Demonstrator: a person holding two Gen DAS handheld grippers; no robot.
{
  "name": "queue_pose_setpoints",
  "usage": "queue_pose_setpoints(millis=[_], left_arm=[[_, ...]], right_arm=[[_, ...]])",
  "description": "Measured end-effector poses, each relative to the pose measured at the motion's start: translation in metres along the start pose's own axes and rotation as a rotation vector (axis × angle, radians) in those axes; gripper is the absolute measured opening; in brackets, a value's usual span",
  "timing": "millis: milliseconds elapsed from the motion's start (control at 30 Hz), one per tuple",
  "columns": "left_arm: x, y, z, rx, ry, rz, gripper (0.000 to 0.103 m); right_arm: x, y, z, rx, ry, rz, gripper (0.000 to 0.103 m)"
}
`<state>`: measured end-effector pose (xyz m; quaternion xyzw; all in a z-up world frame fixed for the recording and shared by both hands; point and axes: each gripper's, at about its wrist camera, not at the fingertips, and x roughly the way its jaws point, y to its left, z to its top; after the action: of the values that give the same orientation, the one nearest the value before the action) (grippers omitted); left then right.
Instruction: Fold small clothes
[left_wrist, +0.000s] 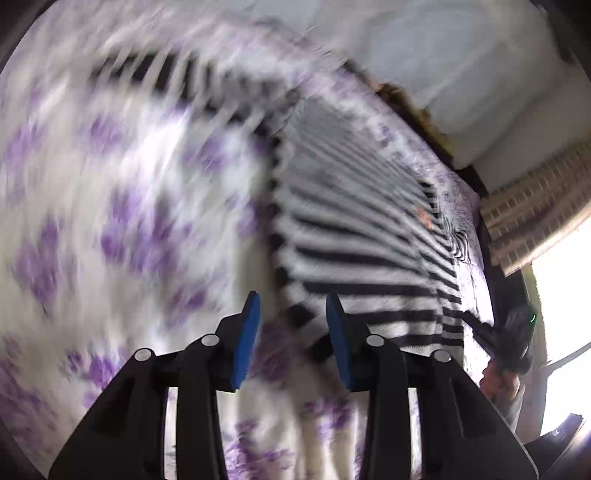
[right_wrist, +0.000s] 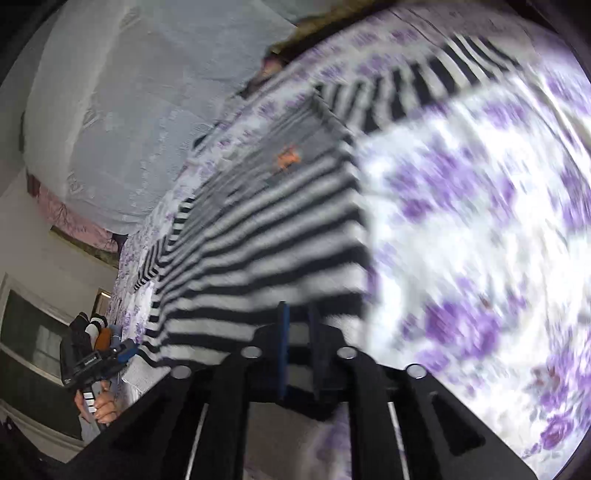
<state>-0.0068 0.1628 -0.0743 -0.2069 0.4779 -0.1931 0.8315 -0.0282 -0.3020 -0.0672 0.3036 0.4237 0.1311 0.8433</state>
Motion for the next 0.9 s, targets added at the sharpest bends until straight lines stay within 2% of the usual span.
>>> queue_pose_setpoints(millis=[33,100,133,200,233,267,300,333,367,400,467,500,533,567,633,733,800,900], left_arm=[[-0.001,-0.017,0.004,0.034,-0.002,-0.055,0.050],[0.008,-0.046,0.009,0.085,0.007,-0.127,0.087],[0.020,-0.062,0.009,0.115,0.021,-0.142,0.090],[0.049,-0.078,0.006,0.163,0.070,-0.138,0.090],[0.075,-0.077,0.003,0.172,0.125,-0.099,0.090],[0.092,-0.071,0.002,0.158,0.167,-0.064,0.089],[0.104,-0.064,-0.001,0.149,0.185,-0.051,0.089],[0.095,-0.064,-0.005,0.188,0.132,-0.062,0.089],[0.092,-0.063,-0.005,0.196,0.148,-0.049,0.089],[0.090,-0.060,-0.005,0.190,0.155,-0.039,0.089],[0.082,-0.056,0.000,0.145,0.155,-0.030,0.089],[0.079,-0.057,0.006,0.111,0.153,-0.037,0.088],[0.073,-0.060,0.012,0.105,0.147,-0.057,0.088],[0.067,-0.066,0.017,0.113,0.139,-0.082,0.088],[0.067,-0.087,0.030,0.159,0.103,-0.091,0.089],[0.088,-0.112,0.045,0.231,0.064,-0.034,0.089],[0.110,-0.111,0.053,0.201,0.093,0.012,0.089],[0.141,-0.096,0.060,0.137,0.156,0.060,0.089]], right_arm=[[0.005,0.008,0.006,-0.017,-0.002,0.016,0.042],[0.027,0.025,0.017,-0.049,0.016,0.045,0.042],[0.041,0.029,0.022,-0.049,0.036,0.060,0.043],[0.065,0.019,0.026,-0.008,0.096,0.061,0.043],[0.074,0.012,0.026,0.015,0.119,0.048,0.043],[0.078,0.002,0.025,0.036,0.120,0.056,0.030],[0.075,-0.008,0.027,0.054,0.118,0.068,0.021],[0.067,-0.020,0.029,0.087,0.116,0.071,0.009],[0.055,-0.030,0.032,0.126,0.085,0.065,0.009],[0.039,-0.042,0.035,0.159,0.035,0.045,0.009],[0.006,-0.069,0.059,0.222,-0.086,-0.021,0.025],[-0.006,-0.081,0.071,0.252,-0.138,-0.034,0.029],[-0.016,-0.093,0.082,0.289,-0.190,-0.051,0.040],[-0.026,-0.107,0.095,0.338,-0.244,-0.082,0.044],[-0.034,-0.131,0.114,0.402,-0.293,-0.127,0.044],[-0.035,-0.170,0.134,0.528,-0.344,-0.189,0.044],[-0.040,-0.194,0.141,0.612,-0.409,-0.185,0.042],[-0.042,-0.219,0.154,0.649,-0.469,-0.206,0.042]])
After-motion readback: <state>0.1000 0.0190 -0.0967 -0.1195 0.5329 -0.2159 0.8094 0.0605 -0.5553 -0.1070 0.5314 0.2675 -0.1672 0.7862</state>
